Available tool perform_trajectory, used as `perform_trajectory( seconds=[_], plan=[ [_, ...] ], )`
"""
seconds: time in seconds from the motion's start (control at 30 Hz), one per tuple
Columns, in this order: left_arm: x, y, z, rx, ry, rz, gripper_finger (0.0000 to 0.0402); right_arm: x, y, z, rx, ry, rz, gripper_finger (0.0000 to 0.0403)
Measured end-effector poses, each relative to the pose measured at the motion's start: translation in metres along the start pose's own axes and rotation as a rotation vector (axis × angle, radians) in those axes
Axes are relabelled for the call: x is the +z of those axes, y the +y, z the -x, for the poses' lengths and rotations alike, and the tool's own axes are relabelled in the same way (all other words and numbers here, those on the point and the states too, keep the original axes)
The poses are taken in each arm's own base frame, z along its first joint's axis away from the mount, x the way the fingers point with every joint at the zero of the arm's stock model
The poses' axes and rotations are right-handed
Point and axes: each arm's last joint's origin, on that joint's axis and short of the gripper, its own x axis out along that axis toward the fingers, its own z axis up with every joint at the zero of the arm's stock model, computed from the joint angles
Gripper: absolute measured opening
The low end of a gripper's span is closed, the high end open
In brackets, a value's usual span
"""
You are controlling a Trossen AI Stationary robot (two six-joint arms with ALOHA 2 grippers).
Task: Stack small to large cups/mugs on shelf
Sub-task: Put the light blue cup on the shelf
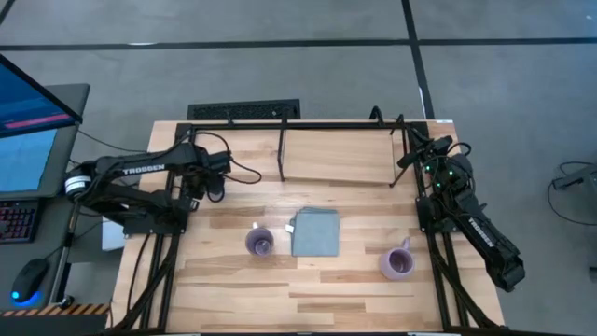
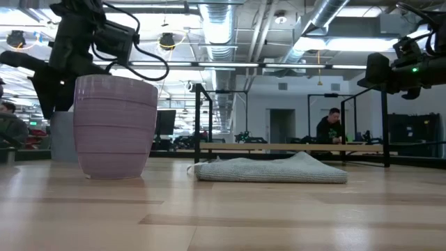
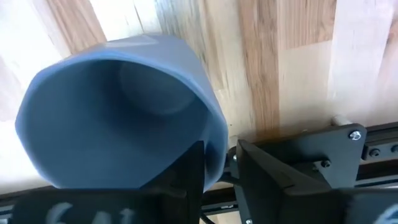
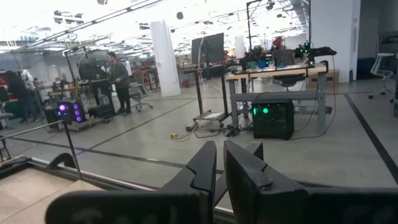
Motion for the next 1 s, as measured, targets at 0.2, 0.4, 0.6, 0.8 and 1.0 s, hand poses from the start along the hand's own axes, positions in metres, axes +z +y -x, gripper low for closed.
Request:
perform_trajectory(
  seconds=[0.2,0.4,0.6,0.8,1.0],
  plan=[
    [0.0026,0.0015,-0.0029,-0.013,0.02,0.02,0.0064,0.0,0.0,0.0,0.0,0.0,0.0,0.0055],
    [0.0058,0.0031,-0.0066,-0.035,0.041,0.019,0.005,0.0,0.0,0.0,0.0,0.0,0.0,0.0055],
    [0.0073,0.0036,-0.0082,-0.051,0.045,0.019,0.004,0.0,0.0,0.0,0.0,0.001,0.0,0.0055],
    [0.0075,0.0036,-0.008,-0.051,0.04,0.061,0.0029,-0.0001,0.0,0.0,0.0,0.001,0.0,0.0055],
    [0.0077,0.0037,-0.0079,-0.048,0.04,0.123,0.0025,-0.0002,0.0,0.0,0.0,0.001,0.0,0.0055]
  ],
)
